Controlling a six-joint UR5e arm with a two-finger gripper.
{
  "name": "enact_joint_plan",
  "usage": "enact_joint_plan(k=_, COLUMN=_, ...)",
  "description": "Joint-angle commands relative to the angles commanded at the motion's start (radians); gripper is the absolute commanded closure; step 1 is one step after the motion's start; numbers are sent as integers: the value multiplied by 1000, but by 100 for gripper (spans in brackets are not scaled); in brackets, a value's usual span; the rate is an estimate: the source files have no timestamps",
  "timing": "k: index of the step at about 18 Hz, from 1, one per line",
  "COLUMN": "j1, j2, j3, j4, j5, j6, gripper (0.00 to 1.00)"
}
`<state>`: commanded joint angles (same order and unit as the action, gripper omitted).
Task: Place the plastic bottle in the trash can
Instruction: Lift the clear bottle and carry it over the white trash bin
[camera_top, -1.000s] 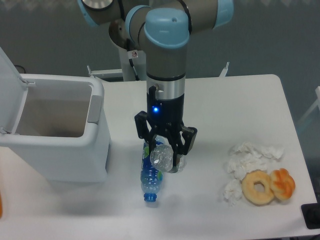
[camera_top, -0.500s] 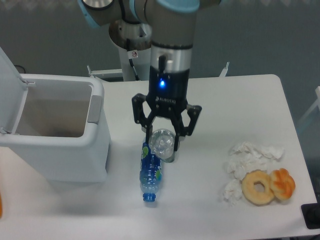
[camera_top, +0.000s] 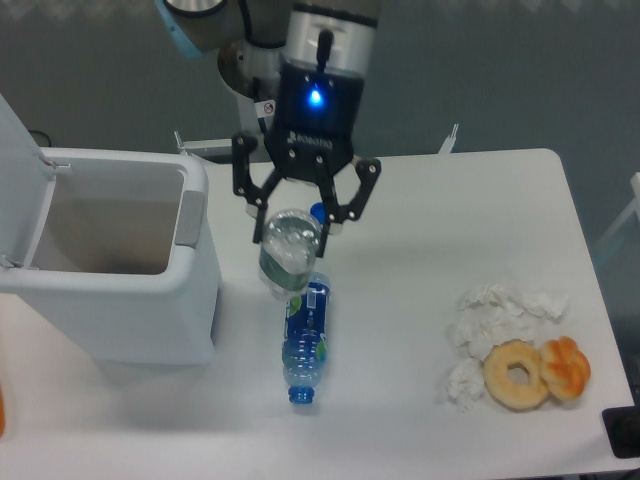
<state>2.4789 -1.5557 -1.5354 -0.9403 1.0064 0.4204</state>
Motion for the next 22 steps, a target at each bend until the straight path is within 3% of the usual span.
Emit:
enact_joint_plan(k=7, j1=0, j2=135, j3=-61, j4=0, j5=-49, j6=-57, gripper=33)
enact_joint_plan(k=22, j1=-181, j2=154, j3=-169, j4=-3, j5=-62, j6=-51, gripper=33)
